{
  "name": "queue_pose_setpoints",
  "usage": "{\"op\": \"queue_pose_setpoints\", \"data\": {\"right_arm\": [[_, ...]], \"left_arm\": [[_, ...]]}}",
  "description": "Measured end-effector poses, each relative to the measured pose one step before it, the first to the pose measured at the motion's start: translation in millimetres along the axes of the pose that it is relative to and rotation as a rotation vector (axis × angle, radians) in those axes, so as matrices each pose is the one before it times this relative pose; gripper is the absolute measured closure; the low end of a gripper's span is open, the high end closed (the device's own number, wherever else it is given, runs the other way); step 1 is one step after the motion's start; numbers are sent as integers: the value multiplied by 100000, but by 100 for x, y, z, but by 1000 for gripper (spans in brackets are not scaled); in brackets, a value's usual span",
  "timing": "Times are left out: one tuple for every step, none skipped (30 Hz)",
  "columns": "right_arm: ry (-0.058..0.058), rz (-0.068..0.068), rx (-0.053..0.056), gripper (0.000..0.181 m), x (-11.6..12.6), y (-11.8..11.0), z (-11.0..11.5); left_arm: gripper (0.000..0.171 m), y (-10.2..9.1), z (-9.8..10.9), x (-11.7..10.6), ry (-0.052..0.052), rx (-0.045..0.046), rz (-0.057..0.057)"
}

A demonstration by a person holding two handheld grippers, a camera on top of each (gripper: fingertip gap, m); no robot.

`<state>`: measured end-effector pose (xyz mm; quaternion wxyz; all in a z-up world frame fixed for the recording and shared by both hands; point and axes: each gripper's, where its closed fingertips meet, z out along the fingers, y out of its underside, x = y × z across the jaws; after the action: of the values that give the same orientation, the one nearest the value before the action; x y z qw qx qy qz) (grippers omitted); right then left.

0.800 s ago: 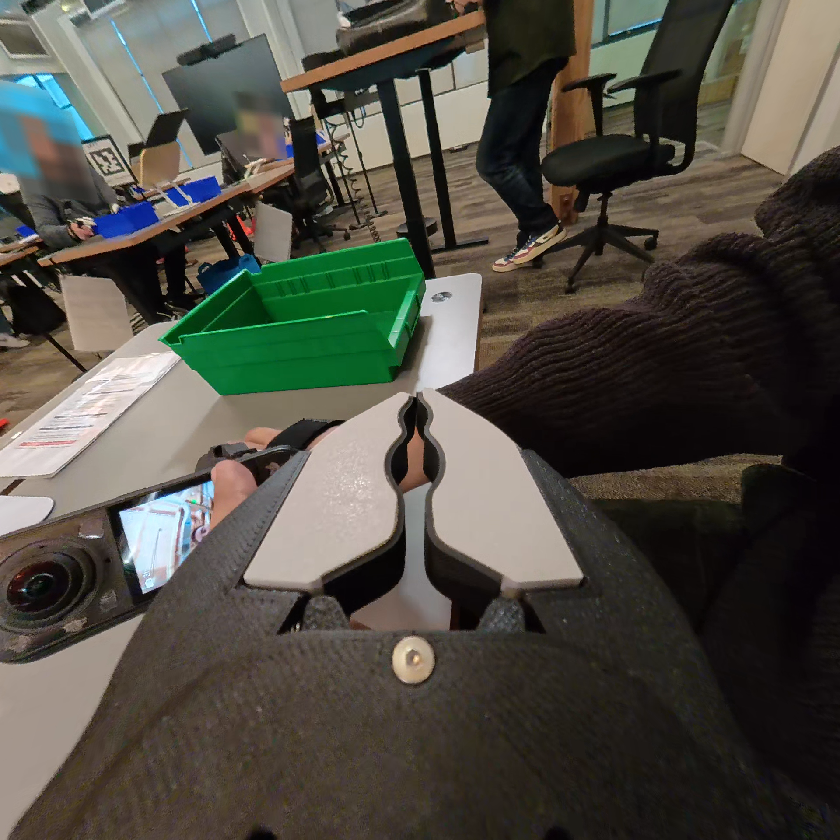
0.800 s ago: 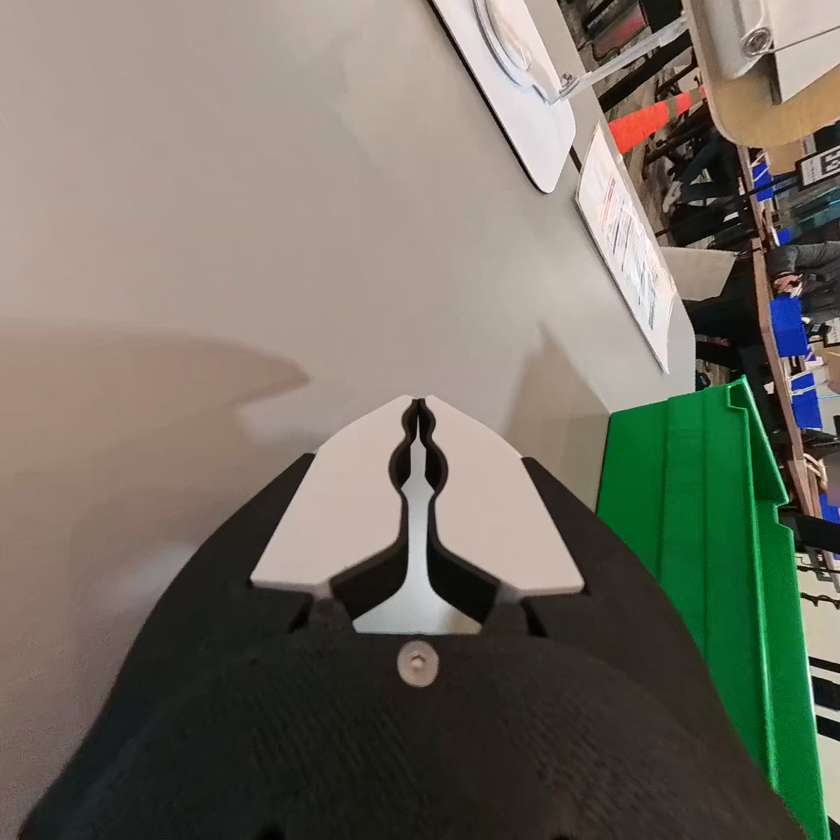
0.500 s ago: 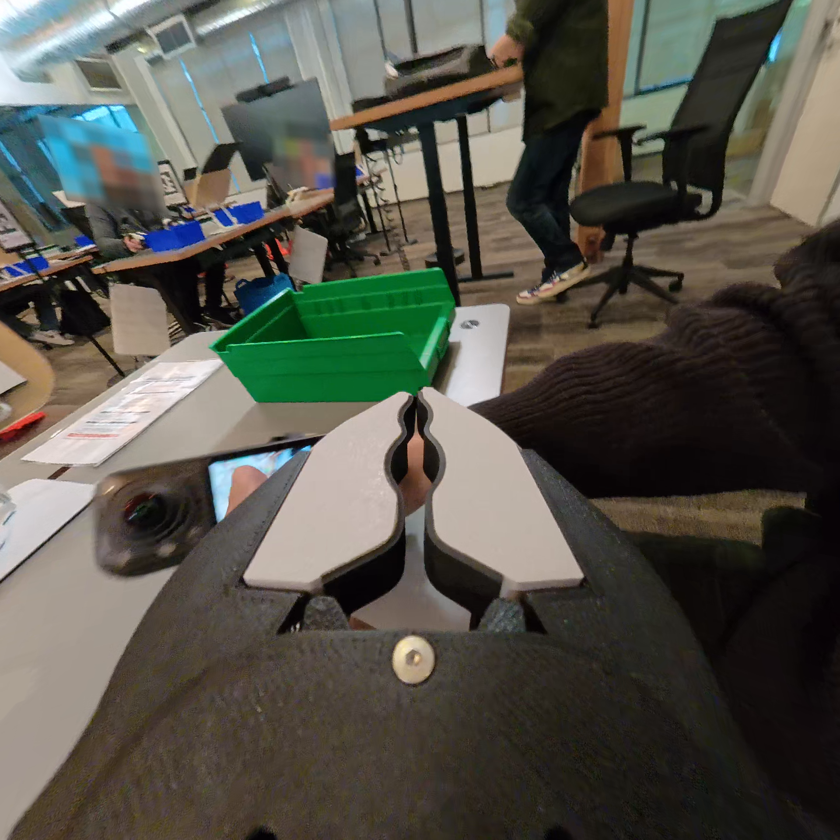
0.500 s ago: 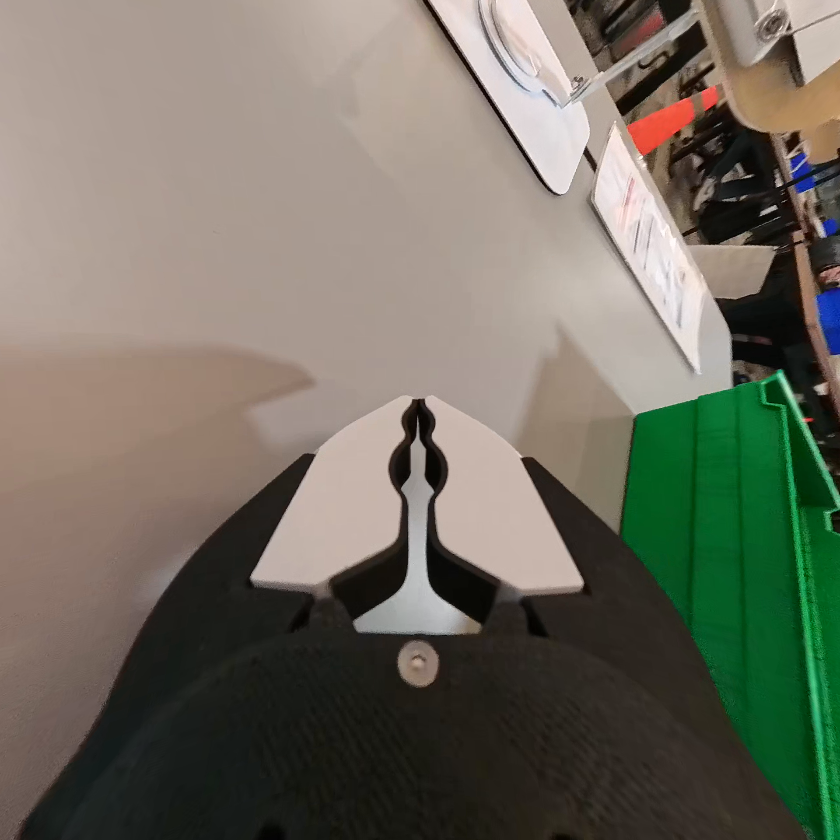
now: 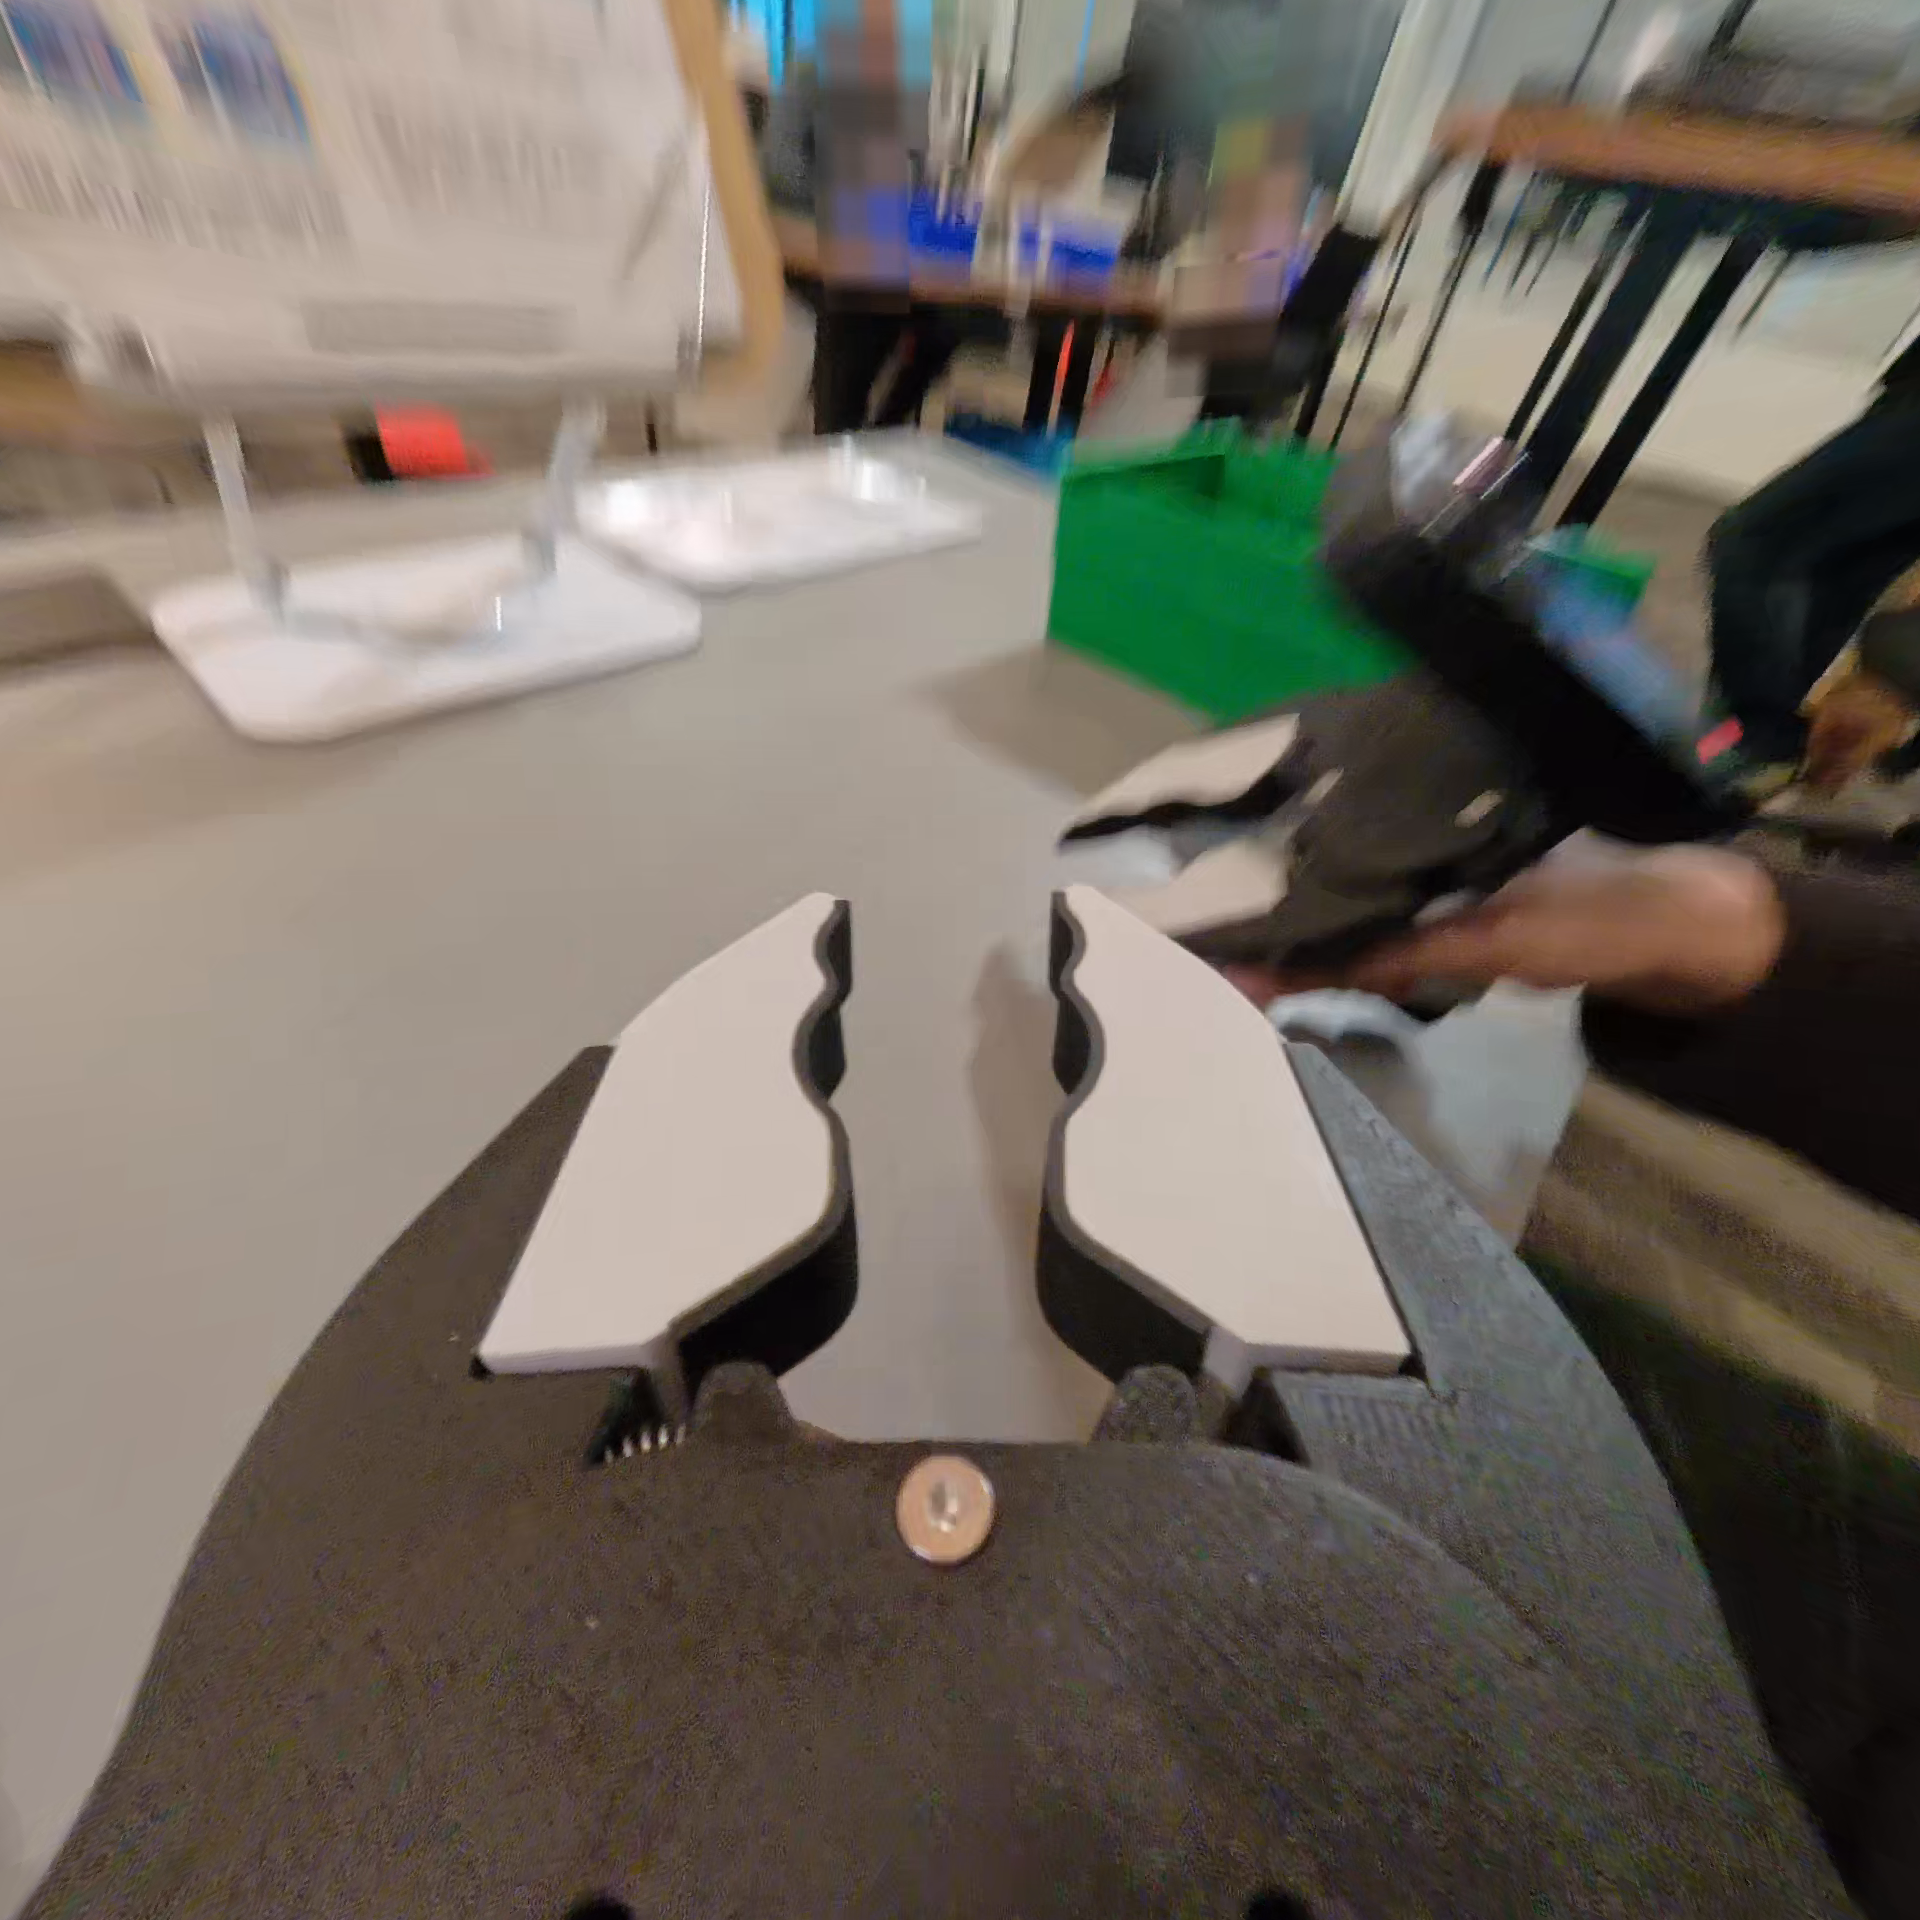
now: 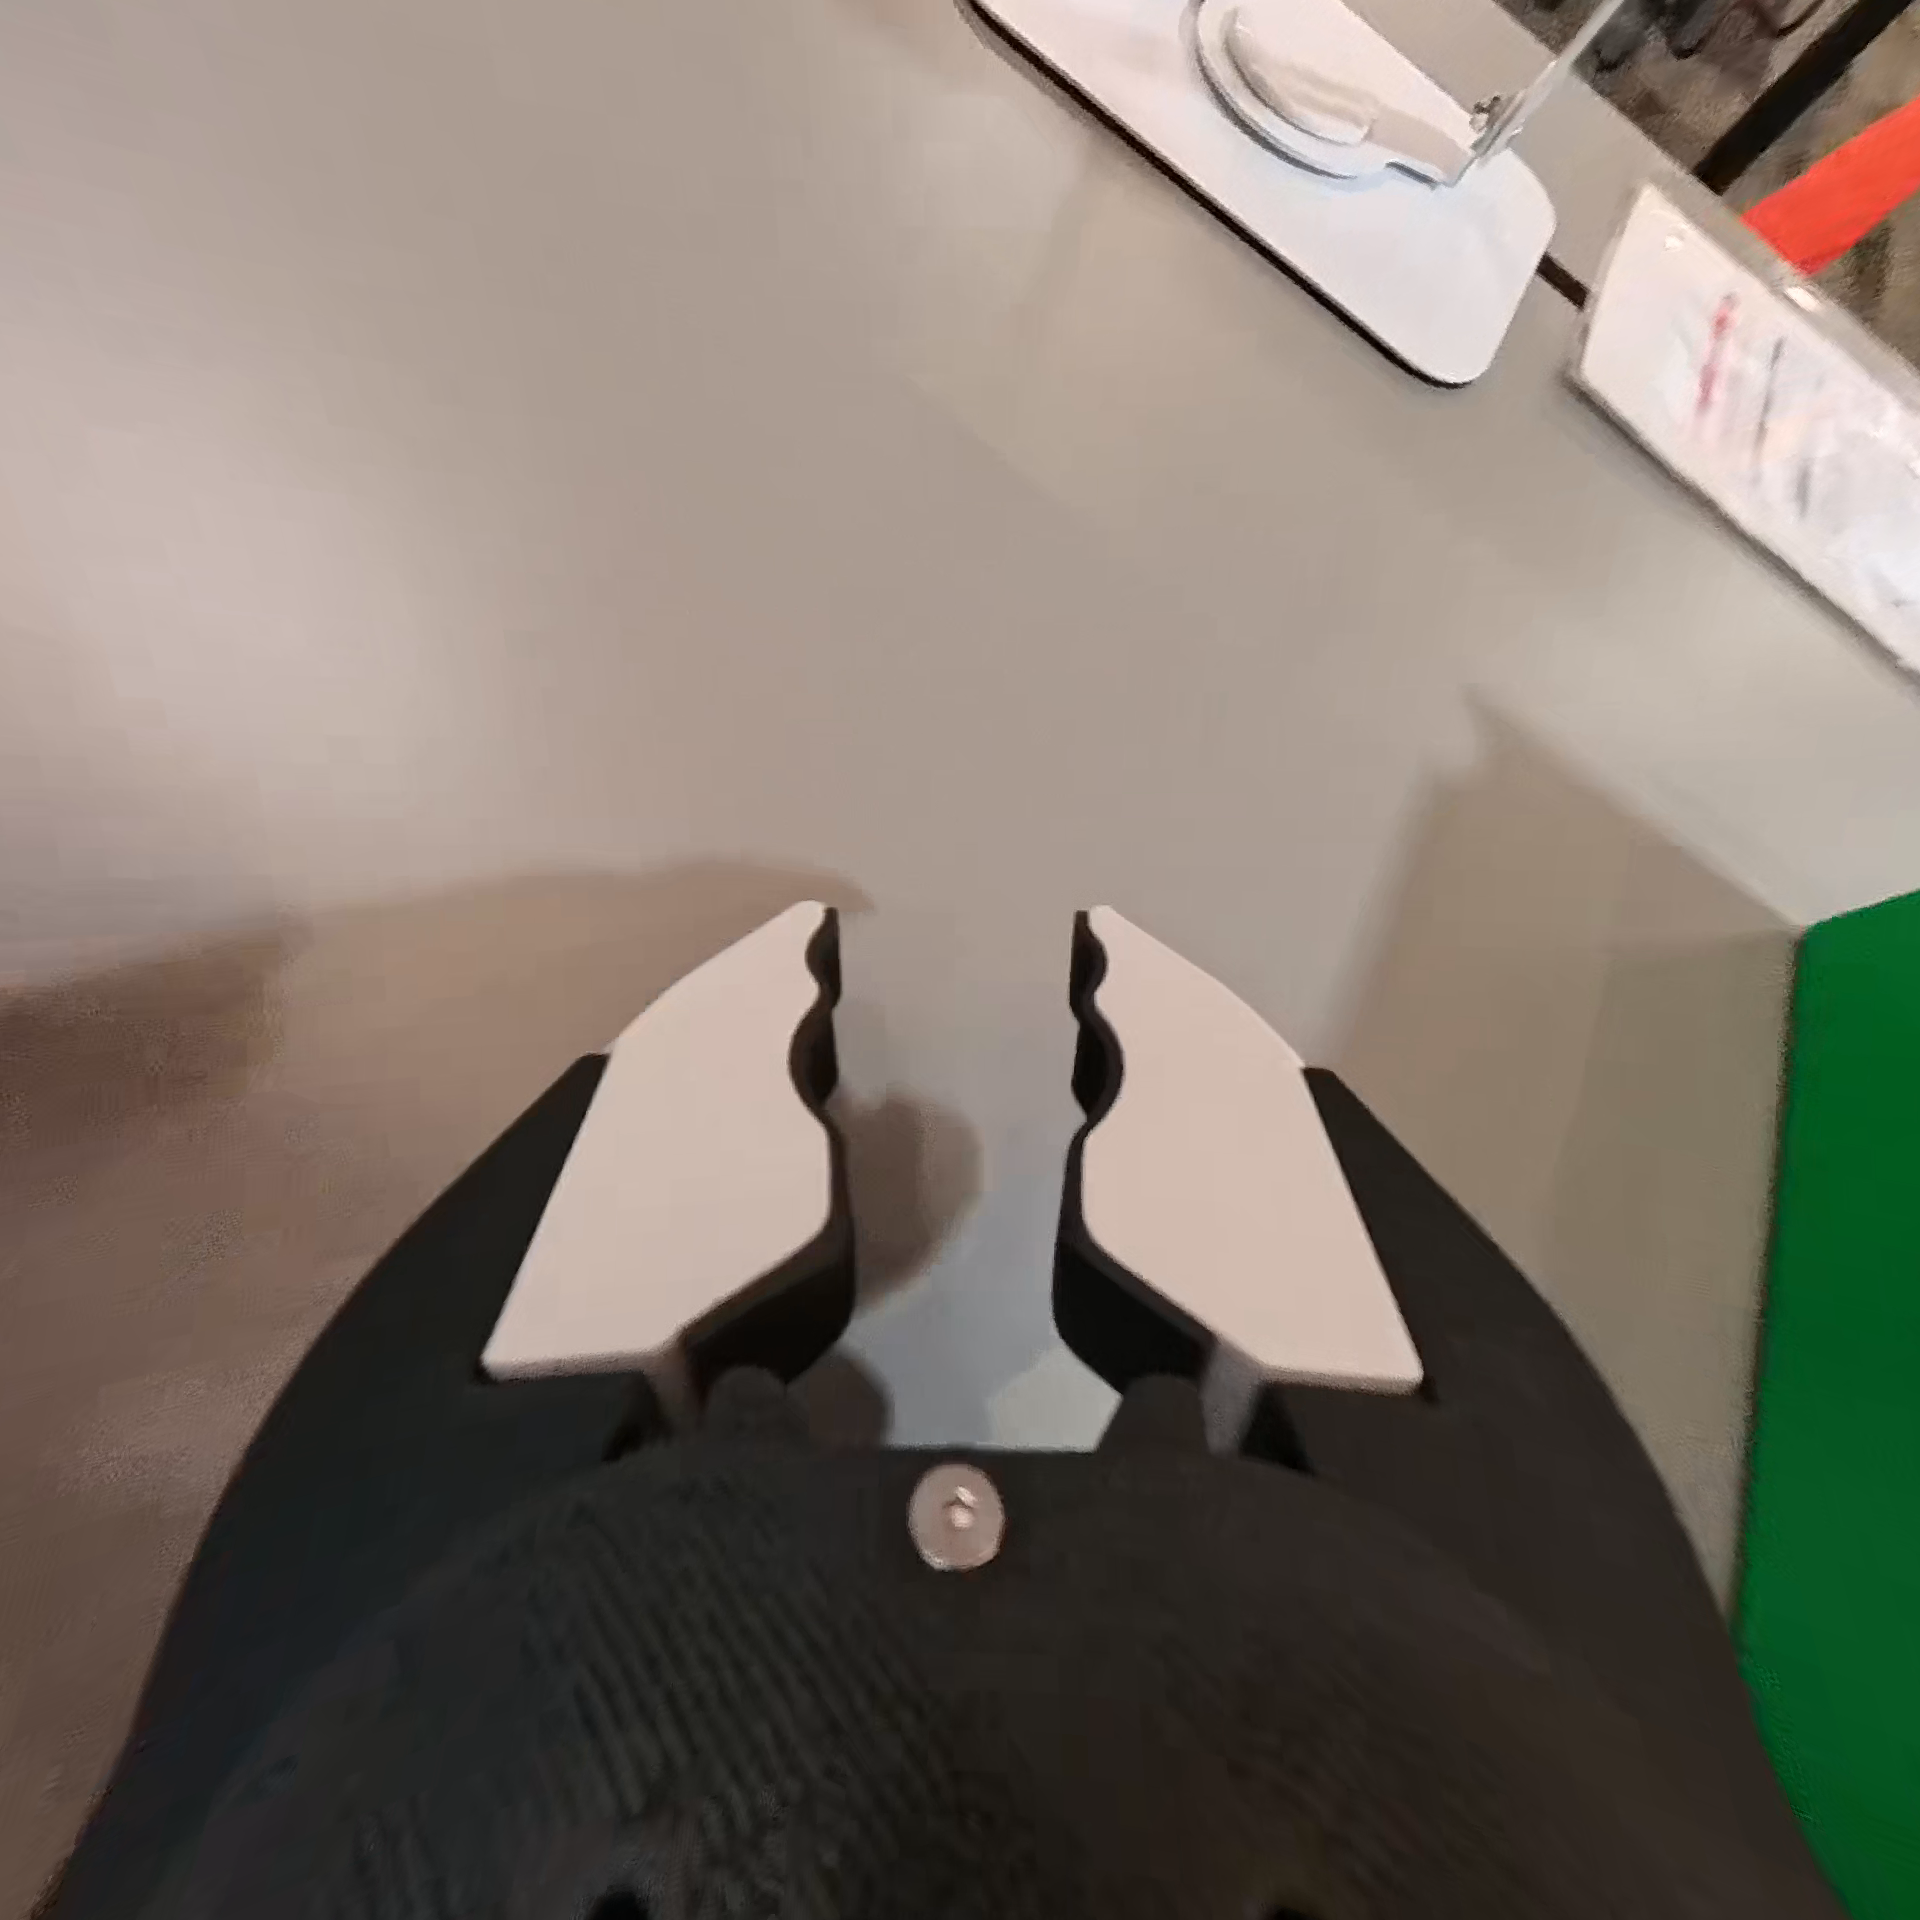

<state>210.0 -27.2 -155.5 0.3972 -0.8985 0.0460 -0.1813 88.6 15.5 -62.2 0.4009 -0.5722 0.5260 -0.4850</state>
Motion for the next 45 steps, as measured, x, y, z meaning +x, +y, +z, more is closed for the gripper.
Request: {"op": "queue_pose_setpoints", "data": {"right_arm": [[-2559, 2298, 845, 137, -157, -14, 76], [-2240, 2163, 680, 136, -120, 10, 102], [-1881, 1693, 800, 136, -63, -47, 91], [-1249, 1435, 1506, 136, 3, -206, 55], [-1103, 1332, 1485, 137, 5, -283, -8], [-1022, 1333, 1549, 138, -41, -358, -72], [-1137, 934, 1969, 139, -139, -478, -108], [-920, -122, 1665, 138, -192, -561, -115], [-555, -1847, 1548, 134, -246, -680, -105], [265, -2559, 1933, 124, -229, -770, -138], [-539, -3043, 1835, 121, -441, -654, -237], [-128, -2435, 2072, 118, -465, -553, -322], [-265, -1311, 2144, 112, -510, -462, -379], [-942, -492, 1634, 110, -566, -332, -428], [-609, -83, 1219, 109, -431, -211, -408], [-573, 85, 887, 109, -329, -129, -352], [-528, 582, 905, 108, -221, -72, -272], [-621, 1368, 513, 106, -134, 22, -185], [-997, 2222, 18, 105, -145, 75, -98], [-1580, 2251, -16, 104, -179, 70, -54], [-554, 2101, -52, 104, -25, 73, -56], [170, 1338, 484, 105, 99, -4, -104], [666, 425, 948, 106, 160, -37, -146], [898, 332, 746, 106, 182, -23, -123], [5, 955, 759, 105, 56, -7, -83], [-688, 1835, 898, 104, -52, -23, -31], [-1185, 2361, 164, 103, -122, 52, 24], [-1424, 2087, -496, 100, -157, 82, 58], [-542, 607, -510, 100, -105, 72, 46], [1027, -850, 46, 101, -2, -2, 29], [1728, -1792, 1244, 109, 38, -196, -61], [1415, -2298, 2609, 120, -46, -405, -152], [403, -1610, 2594, 137, -131, -425, -197], [368, -303, 1765, 151, -77, -302, -172], [254, 659, 843, 161, -11, -109, -114], [-482, 1326, 503, 164, -29, 22, -114], [-616, 1769, -247, 168, 30, 200, -107], [-605, 1826, -853, 172, 117, 348, -131], [-137, 1618, -978, 173, 245, 398, -181], [136, 1163, -667, 175, 341, 363, -235], [1019, 826, -481, 177, 486, 312, -294], [1653, 621, -321, 177, 587, 270, -341], [1696, 621, -224, 174, 585, 246, -356], [927, 776, -444, 167, 458, 289, -351], [196, 1285, -639, 159, 327, 332, -330]], "left_arm": [[129, 1719, 426, -1216, -2194, -7999, -698], [129, 1015, 297, -1093, -2496, -3218, -187], [133, 438, 154, -857, -1718, -532, -42], [134, 104, 123, -764, -1806, 7, -692], [134, 18, 161, -693, -1635, -669, -572], [133, 49, 210, -528, -1121, -1372, -884], [130, 126, 265, -192, 543, -2060, -1870], [125, 332, 346, 222, 2598, -3804, -1708], [119, 438, 401, 336, 2271, -4796, -31], [112, 324, 407, 169, 141, -4087, 2152], [109, 87, 349, -24, -2015, -2110, 3286], [106, -143, 262, -53, -2521, -232, 2724], [103, -103, 165, 172, -1176, -496, 1466], [101, 47, 130, 411, 733, -1344, 688], [99, 123, 80, 306, 244, -1026, 384], [100, 297, 37, 117, -950, -868, 773], [105, 481, -44, -41, -1809, -1843, 1115], [108, 637, -130, -142, -2540, -2581, 1340], [107, 508, -331, -198, -3170, -1705, 893], [108, 193, -571, -45, -2315, 492, 516], [109, 29, -765, -110, -2503, 1590, -196], [111, -25, -844, -199, -2616, 2003, -804], [112, 28, -847, -146, -1776, 1730, -930], [110, 127, -774, -213, -1763, 820, -884], [103, 131, -691, -282, -1974, 908, -757], [95, 65, -577, -246, -1434, 1296, -239], [94, 79, -452, -211, -855, 853, 299], [89, 14, -301, -319, -1333, 513, -322], [87, -145, -198, -441, -1967, 877, -335], [87, -258, -116, -460, -2144, 1294, 213], [90, -208, -79, -410, -1757, 877, 563], [97, -156, -81, -240, -755, 765, 829], [117, -114, -91, 77, 1372, 853, 1632], [145, -131, -121, 444, 3862, 1424, 2114], [170, -219, -52, 241, 2221, 1969, 568], [171, -228, 84, -8, 636, 1253, -1076], [171, -206, 188, -130, 62, 412, -1749], [171, -263, 222, 17, 1020, 752, -1551], [171, -267, 245, 171, 1787, 1026, -1135], [171, -185, 318, 192, 1555, 601, -569], [171, -92, 395, 131, 925, -123, 147], [171, -23, 483, 160, 844, -586, 697], [168, -20, 545, 241, 1049, -737, 623], [154, -23, 598, 251, 885, -1006, 258], [141, -72, 605, 371, 1556, -1088, 173]]}}
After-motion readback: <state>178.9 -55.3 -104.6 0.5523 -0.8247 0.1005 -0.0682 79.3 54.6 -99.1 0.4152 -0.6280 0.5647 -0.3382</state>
